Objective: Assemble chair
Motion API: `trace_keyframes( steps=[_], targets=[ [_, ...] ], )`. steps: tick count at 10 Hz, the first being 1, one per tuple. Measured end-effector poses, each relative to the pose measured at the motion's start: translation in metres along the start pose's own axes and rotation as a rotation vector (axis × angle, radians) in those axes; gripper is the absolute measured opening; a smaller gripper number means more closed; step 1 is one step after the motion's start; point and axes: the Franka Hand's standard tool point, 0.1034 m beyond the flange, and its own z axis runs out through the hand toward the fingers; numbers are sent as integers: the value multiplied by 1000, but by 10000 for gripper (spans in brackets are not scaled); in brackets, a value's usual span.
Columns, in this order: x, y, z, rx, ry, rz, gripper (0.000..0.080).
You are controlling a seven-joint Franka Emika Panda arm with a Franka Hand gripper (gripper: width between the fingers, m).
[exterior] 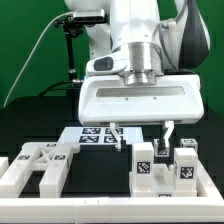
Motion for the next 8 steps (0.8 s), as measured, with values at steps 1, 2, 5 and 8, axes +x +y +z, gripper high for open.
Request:
trace_keyframes(
  steps=[1, 2, 5, 8],
  targets=[
    [0, 0, 0, 0, 0, 0, 620],
    [0, 0, 0, 0, 0, 0, 640],
    [0, 0, 0, 0, 0, 0, 648],
    [19, 0, -5, 50, -105, 25, 649]
  ],
)
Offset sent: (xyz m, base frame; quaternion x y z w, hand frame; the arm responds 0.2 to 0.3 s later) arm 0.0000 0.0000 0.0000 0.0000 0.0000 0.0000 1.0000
